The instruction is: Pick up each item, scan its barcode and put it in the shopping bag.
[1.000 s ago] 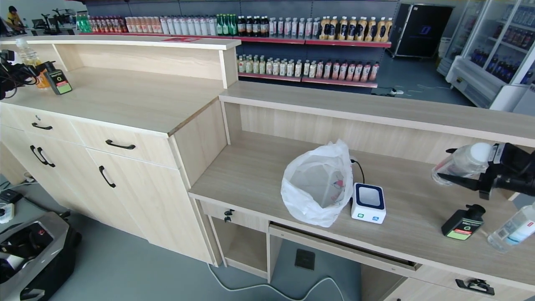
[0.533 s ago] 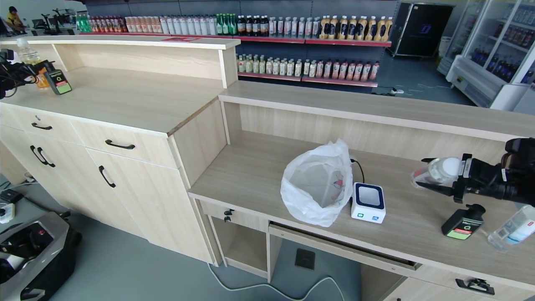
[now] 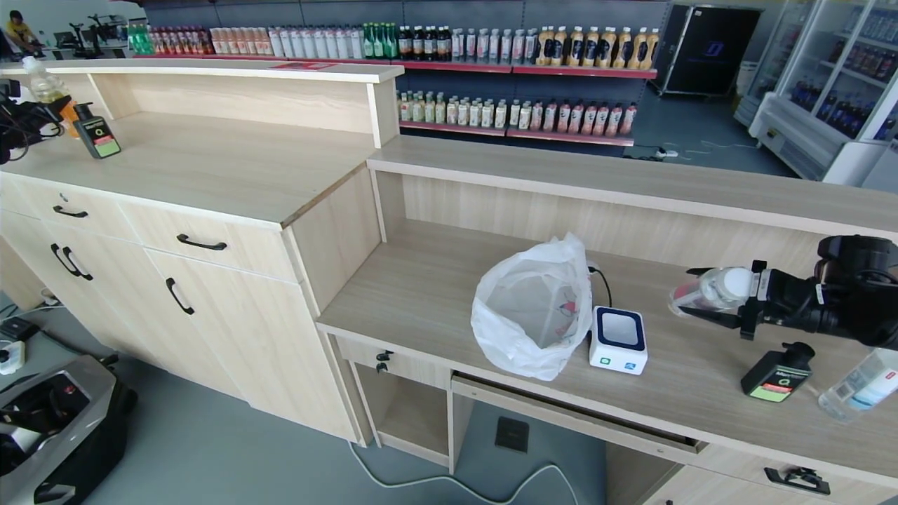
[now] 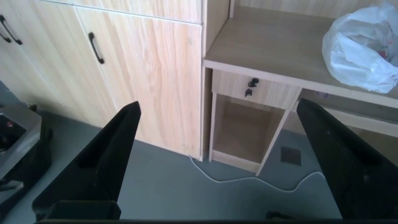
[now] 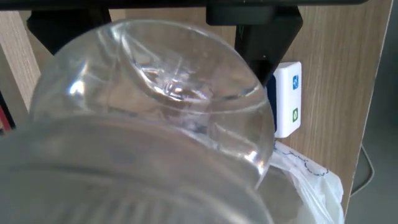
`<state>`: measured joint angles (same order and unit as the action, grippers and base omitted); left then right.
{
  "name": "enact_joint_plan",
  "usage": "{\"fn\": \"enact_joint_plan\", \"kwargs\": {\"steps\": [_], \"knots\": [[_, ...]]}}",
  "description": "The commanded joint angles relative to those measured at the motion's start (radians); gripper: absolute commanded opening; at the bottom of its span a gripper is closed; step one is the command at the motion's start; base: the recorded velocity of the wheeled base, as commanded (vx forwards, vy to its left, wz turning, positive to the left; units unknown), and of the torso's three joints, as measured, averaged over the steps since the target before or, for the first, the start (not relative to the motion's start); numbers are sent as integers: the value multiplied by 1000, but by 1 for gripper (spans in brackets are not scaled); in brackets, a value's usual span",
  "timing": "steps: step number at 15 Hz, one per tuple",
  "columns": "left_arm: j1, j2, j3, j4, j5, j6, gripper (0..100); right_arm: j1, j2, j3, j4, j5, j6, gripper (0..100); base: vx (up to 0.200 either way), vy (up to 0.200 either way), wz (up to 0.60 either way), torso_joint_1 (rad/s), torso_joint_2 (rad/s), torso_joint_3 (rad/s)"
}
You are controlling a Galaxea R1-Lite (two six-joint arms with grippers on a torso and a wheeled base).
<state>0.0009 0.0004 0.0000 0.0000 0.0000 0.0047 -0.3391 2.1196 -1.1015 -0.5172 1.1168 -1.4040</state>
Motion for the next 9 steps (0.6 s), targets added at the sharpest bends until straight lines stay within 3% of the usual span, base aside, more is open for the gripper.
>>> {"fn": "enact_joint_plan", "kwargs": {"steps": [1, 9], "knots": [[1, 0, 0, 0, 0, 0, 100, 8, 25, -12, -1, 3, -1, 0, 0, 0, 0, 0, 0, 0], [1, 0, 0, 0, 0, 0, 100, 66, 86, -37, -60, 0, -27, 0, 0, 0, 0, 0, 0, 0]]}}
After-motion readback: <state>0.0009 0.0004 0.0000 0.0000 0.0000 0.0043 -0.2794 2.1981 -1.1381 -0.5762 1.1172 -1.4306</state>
